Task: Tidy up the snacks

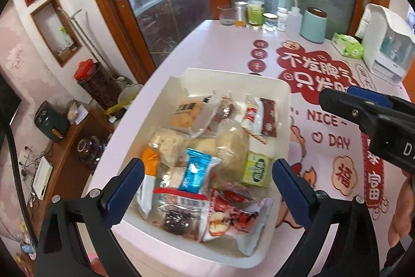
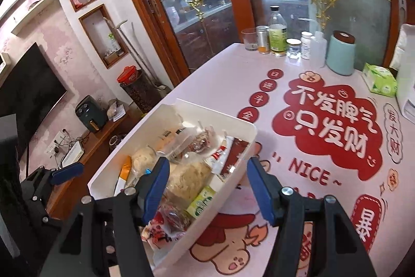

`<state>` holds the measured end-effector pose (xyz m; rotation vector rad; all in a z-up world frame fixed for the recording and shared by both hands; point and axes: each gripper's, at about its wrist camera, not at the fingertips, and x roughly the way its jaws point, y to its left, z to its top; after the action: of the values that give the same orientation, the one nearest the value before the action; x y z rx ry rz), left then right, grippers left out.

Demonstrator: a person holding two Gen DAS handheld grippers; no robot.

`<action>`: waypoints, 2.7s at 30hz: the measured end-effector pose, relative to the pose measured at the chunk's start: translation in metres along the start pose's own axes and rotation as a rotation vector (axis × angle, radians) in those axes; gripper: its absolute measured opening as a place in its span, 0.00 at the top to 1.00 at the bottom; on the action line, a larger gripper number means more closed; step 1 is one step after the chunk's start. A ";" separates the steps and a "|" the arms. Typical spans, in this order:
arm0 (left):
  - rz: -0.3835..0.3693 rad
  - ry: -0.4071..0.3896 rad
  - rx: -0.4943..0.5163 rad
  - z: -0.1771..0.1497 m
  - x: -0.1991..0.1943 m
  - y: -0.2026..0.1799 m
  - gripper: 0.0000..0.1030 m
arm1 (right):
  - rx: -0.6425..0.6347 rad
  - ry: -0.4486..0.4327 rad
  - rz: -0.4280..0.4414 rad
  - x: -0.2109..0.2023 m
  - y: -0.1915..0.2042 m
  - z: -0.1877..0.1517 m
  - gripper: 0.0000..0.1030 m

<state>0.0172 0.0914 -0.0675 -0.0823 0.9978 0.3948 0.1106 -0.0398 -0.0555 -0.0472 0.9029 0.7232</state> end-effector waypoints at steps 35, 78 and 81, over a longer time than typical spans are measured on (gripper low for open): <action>-0.305 -0.043 0.250 0.012 -0.038 -0.052 0.04 | 0.388 -0.028 -0.393 -0.104 -0.038 -0.077 0.36; -0.333 -0.032 0.290 0.000 -0.042 -0.063 0.04 | 0.399 -0.057 -0.461 -0.120 -0.011 -0.096 0.36; -0.336 -0.028 0.291 -0.001 -0.041 -0.064 0.04 | 0.398 -0.057 -0.461 -0.120 -0.011 -0.096 0.36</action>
<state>0.0194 0.0204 -0.0409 0.0187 0.9832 -0.0581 0.0014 -0.1461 -0.0320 0.1155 0.9245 0.1099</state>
